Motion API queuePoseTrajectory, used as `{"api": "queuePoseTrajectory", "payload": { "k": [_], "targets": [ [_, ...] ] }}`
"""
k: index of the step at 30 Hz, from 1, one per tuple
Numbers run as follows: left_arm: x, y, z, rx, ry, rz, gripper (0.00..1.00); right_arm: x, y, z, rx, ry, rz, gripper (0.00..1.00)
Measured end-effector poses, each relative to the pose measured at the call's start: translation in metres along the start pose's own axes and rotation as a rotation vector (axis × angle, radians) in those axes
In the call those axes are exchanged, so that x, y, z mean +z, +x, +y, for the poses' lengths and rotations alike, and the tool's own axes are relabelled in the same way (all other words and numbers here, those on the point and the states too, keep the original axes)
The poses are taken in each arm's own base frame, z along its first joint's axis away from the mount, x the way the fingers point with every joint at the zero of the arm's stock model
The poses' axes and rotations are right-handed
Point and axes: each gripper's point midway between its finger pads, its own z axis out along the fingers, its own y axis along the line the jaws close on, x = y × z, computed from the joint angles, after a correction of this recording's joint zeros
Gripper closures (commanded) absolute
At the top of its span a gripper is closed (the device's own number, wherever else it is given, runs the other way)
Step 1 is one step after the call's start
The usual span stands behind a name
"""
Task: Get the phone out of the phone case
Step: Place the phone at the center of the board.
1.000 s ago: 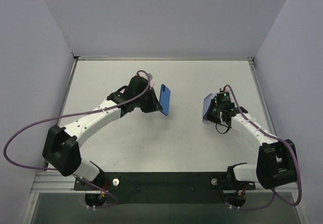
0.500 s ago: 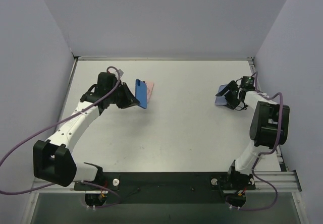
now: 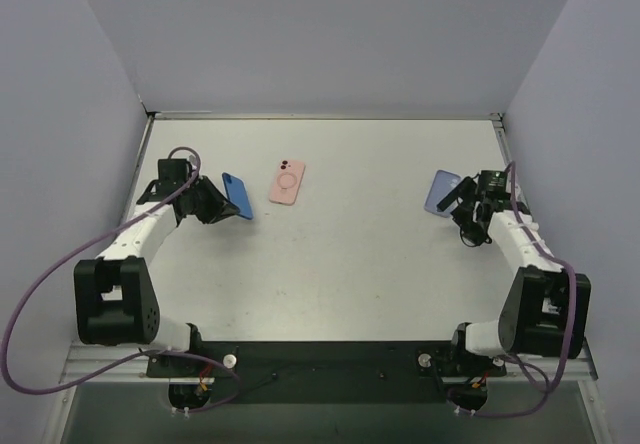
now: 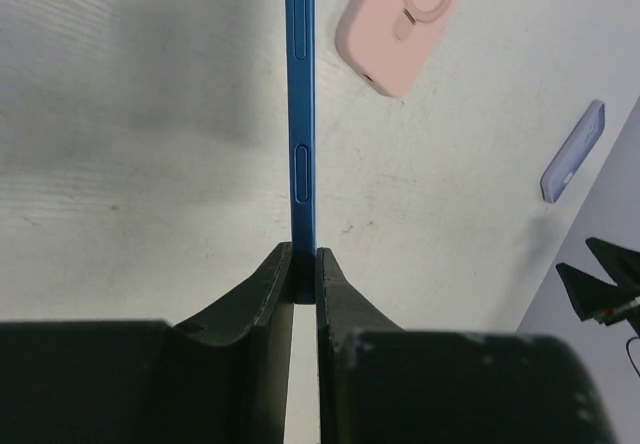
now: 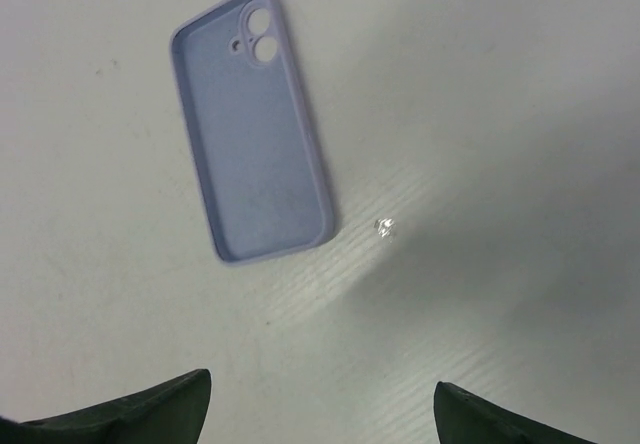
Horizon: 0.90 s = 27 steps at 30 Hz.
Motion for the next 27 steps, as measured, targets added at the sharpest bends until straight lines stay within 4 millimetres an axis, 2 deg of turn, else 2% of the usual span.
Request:
{"api": "queuePoseTrajectory", "payload": {
  "k": [4, 6, 9, 11, 12, 14, 16, 17, 23, 25, 27],
  "targets": [
    [0.028, -0.01, 0.026, -0.035, -0.01, 0.026, 1.0, -0.018, 0.032, 0.009, -0.09, -0.049, 0.017, 0.15],
    [0.047, -0.012, 0.041, -0.059, 0.006, 0.069, 1.0, -0.027, 0.056, 0.014, -0.146, -0.087, 0.04, 0.15],
    [0.065, -0.012, 0.05, -0.07, 0.048, 0.108, 1.0, -0.037, 0.082, 0.015, -0.202, -0.126, 0.071, 0.15],
    [0.07, -0.015, 0.048, -0.061, 0.071, 0.114, 0.9, -0.041, 0.093, 0.011, -0.221, -0.13, 0.086, 0.15],
    [0.071, -0.019, 0.047, -0.052, 0.072, 0.107, 0.79, -0.042, 0.098, 0.01, -0.228, -0.131, 0.093, 0.15],
    [0.074, -0.028, 0.048, -0.032, 0.046, 0.094, 0.52, -0.044, 0.103, 0.006, -0.238, -0.128, 0.103, 0.15],
    [0.077, -0.041, 0.05, -0.005, -0.012, 0.067, 0.19, -0.046, 0.105, 0.004, -0.253, -0.127, 0.108, 0.15],
    [0.078, -0.047, 0.052, 0.008, -0.042, 0.051, 0.11, -0.047, 0.106, 0.003, -0.262, -0.127, 0.109, 0.15],
    [0.07, -0.059, 0.065, 0.066, -0.232, 0.011, 0.06, -0.051, 0.107, -0.005, -0.305, -0.106, 0.114, 0.12],
    [0.068, -0.059, 0.057, 0.13, -0.295, 0.004, 0.05, -0.05, 0.108, -0.007, -0.313, -0.099, 0.117, 0.12],
    [0.07, -0.054, 0.036, 0.221, -0.317, -0.002, 0.05, -0.049, 0.109, -0.008, -0.317, -0.094, 0.123, 0.12]
  ]
}}
